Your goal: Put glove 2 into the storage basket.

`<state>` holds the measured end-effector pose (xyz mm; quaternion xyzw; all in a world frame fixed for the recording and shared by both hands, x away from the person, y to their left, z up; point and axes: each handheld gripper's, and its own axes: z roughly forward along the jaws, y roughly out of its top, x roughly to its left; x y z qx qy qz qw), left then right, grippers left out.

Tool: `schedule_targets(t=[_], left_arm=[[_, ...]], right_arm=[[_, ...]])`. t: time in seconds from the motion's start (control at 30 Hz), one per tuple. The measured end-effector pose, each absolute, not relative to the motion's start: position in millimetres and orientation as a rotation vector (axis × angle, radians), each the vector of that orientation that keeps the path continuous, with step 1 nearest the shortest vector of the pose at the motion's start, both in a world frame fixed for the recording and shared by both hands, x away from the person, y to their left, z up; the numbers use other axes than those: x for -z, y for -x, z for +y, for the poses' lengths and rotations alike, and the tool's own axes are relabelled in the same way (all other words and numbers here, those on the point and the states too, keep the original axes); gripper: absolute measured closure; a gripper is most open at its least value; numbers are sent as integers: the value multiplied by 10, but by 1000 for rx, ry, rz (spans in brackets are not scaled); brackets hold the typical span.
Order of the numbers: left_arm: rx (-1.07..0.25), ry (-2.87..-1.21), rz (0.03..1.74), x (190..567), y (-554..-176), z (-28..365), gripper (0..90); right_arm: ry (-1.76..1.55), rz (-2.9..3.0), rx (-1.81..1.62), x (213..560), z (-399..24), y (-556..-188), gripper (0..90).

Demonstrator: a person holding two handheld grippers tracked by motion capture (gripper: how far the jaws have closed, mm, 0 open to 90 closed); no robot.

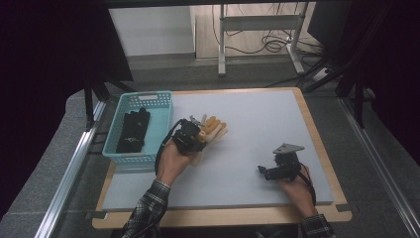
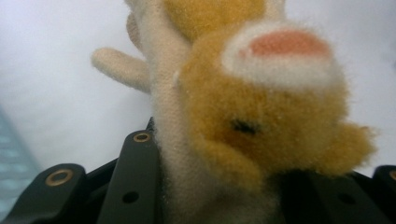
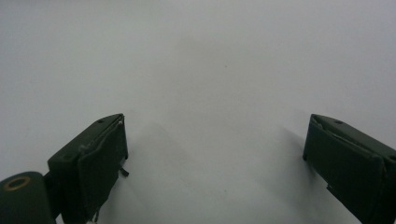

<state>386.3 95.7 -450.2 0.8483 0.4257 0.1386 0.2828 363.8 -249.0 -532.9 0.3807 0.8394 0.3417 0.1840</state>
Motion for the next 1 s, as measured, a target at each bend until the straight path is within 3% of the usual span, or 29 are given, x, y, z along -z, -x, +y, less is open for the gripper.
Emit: schedule_targets(t=[0.5, 1.0], left_arm=[[-487, -2116, 1391, 4137, -4049, 1730, 620], [-565, -2005, 1651, 4233, -4220, 2525, 608]], right_arm=[[-1072, 2367, -963, 5329, -2490, -3638, 62], [-1073, 2366, -964, 5329, -2490, -3638, 62]])
